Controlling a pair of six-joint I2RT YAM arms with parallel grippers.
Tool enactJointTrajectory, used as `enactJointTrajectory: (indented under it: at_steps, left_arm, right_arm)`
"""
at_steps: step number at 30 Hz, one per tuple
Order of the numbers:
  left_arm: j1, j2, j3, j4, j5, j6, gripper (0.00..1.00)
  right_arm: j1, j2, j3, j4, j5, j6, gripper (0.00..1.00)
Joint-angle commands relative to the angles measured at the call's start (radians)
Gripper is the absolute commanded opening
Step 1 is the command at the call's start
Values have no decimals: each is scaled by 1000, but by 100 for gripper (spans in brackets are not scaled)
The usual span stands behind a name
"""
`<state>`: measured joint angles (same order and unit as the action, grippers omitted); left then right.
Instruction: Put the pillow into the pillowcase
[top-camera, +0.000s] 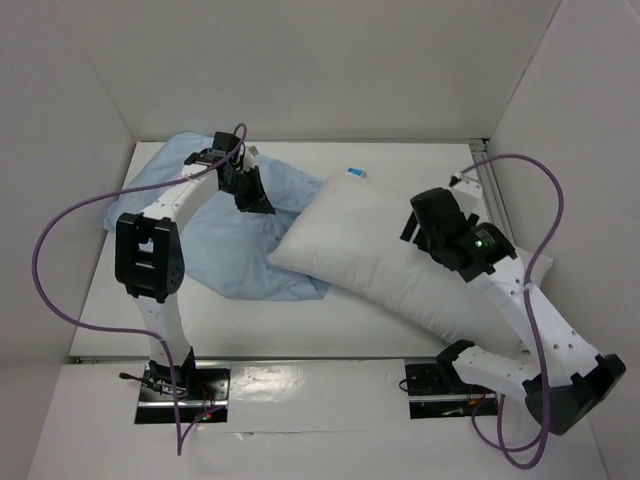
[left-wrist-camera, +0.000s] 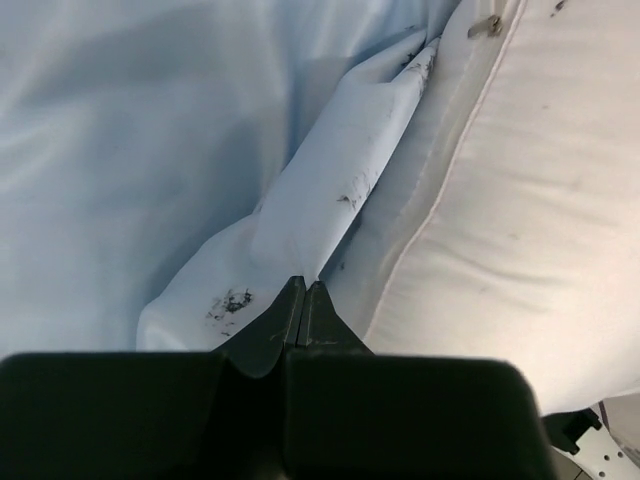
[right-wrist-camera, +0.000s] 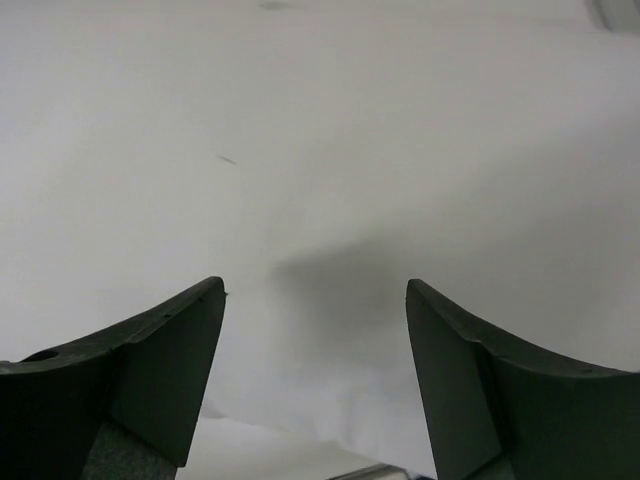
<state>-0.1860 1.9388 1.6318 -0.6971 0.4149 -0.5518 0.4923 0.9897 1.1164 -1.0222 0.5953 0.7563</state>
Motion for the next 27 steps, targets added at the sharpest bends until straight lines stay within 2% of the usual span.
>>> enactJointTrajectory:
  at_steps: [1, 4, 9, 11, 14, 18, 19, 20, 22, 23, 27]
  left_arm:
    - [6, -80, 13, -10, 32, 23, 0]
    - [-3, -90, -12, -10, 32, 23, 0]
    - [-3, -100, -23, -10, 7, 23, 0]
    - [-3, -109, -33, -10, 7, 23, 0]
    - [-3, -109, -33, -10, 16, 41, 0]
    - [-3, -109, -33, -31, 25, 72, 0]
    - [-3, -118, -33, -31, 25, 72, 0]
    - [-3, -118, -33, -42, 25, 72, 0]
    - [-3, -129, -33, -42, 15, 82, 0]
    - [-3, -129, -33, -42, 15, 82, 0]
    - [16, -138, -33, -42, 15, 92, 0]
  right_arm:
    - [83, 113, 155, 145, -55, -83, 81]
    - [215, 252, 262, 131, 35, -69, 88]
    - [345, 496, 417, 189, 46, -67, 88]
    - [367, 594, 453, 223, 23, -68, 92]
    - [367, 700, 487, 299, -38, -68, 92]
    - [321, 745, 439, 341, -110, -42, 88]
    - [309, 745, 413, 364, -124, -41, 80]
    - [299, 703, 383, 376, -124, -41, 52]
    - [290, 647, 280, 427, -156, -51, 11]
    - [275, 620, 252, 427, -157, -51, 0]
    - [275, 476, 160, 441, -178, -41, 0]
